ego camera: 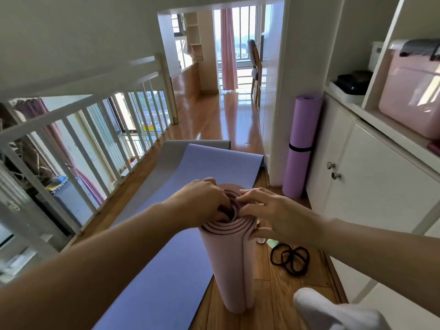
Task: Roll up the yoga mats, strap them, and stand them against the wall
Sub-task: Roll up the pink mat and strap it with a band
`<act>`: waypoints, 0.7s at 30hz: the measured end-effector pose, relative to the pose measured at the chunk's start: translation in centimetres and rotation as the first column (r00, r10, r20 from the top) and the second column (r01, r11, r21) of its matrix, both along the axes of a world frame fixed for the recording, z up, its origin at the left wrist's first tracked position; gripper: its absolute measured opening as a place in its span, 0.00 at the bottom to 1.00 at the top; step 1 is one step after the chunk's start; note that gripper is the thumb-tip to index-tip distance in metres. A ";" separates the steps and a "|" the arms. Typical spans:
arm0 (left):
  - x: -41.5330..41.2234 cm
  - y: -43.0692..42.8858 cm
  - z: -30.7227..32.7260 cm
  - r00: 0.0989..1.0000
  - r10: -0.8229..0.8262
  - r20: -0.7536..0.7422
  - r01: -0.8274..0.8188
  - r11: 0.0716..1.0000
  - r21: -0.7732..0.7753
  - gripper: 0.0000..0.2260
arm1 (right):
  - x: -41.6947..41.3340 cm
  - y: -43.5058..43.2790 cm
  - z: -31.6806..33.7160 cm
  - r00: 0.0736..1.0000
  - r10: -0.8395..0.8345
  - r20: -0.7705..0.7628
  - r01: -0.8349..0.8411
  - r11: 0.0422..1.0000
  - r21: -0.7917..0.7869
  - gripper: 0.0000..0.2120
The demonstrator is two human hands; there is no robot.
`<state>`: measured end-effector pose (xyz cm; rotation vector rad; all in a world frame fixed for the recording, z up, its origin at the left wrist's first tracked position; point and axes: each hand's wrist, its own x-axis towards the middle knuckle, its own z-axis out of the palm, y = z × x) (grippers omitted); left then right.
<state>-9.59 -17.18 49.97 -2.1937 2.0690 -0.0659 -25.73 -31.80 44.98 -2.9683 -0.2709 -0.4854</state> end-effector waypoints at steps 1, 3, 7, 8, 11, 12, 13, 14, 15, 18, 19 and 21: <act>-0.5 -0.2 1.0 0.998 0.007 0.070 -0.014 0.994 0.112 0.11 | 0.1 0.5 0.0 1.000 0.018 0.004 -0.018 1.000 0.023 0.22; -1.9 -0.7 2.7 0.992 0.039 0.119 -0.069 0.965 0.255 0.12 | 0.4 1.2 0.0 1.000 0.031 -0.001 -0.030 0.998 0.051 0.20; -3.8 -1.1 3.6 0.992 -0.001 0.124 -0.054 0.894 0.444 0.10 | 0.5 2.0 0.0 0.999 0.034 0.012 -0.034 0.999 0.032 0.19; -3.9 -1.0 3.6 0.992 0.005 0.127 -0.064 0.884 0.464 0.10 | 0.5 2.1 -0.1 0.999 0.032 0.020 -0.033 0.999 0.039 0.19; -3.6 -1.0 2.8 0.994 0.045 0.103 -0.087 0.889 0.451 0.07 | 0.5 2.2 -0.2 0.999 0.018 0.044 -0.020 0.998 0.053 0.19; -3.4 -0.9 2.3 0.994 0.065 0.090 -0.097 0.899 0.428 0.07 | 0.6 2.1 -0.2 0.999 0.008 0.040 -0.010 0.998 0.064 0.19; -3.2 -0.8 1.9 0.993 0.087 0.077 -0.110 0.914 0.392 0.07 | 0.6 2.0 -0.2 0.999 0.000 0.035 -0.003 0.997 0.075 0.19; -2.9 -0.8 1.4 0.992 0.108 0.067 -0.125 0.928 0.351 0.08 | 0.5 1.9 -0.3 1.000 -0.005 0.030 0.003 0.996 0.085 0.20; -2.7 -0.8 1.2 0.990 0.133 0.052 -0.143 0.934 0.328 0.10 | 0.5 1.8 -0.3 1.000 -0.007 0.028 0.004 0.996 0.092 0.20; -2.0 -0.9 1.4 0.965 0.245 -0.089 -0.191 0.896 0.401 0.11 | 0.4 1.4 -0.2 1.000 -0.014 0.014 0.013 0.995 0.095 0.21; -1.7 -1.0 1.6 0.949 0.278 -0.150 -0.190 0.882 0.432 0.11 | 0.3 1.3 -0.1 1.000 -0.017 0.010 0.016 0.996 0.090 0.21; -1.5 -1.3 2.0 0.943 0.281 -0.177 -0.170 0.867 0.468 0.11 | 0.4 1.1 0.0 1.000 -0.015 0.017 0.013 0.997 0.079 0.21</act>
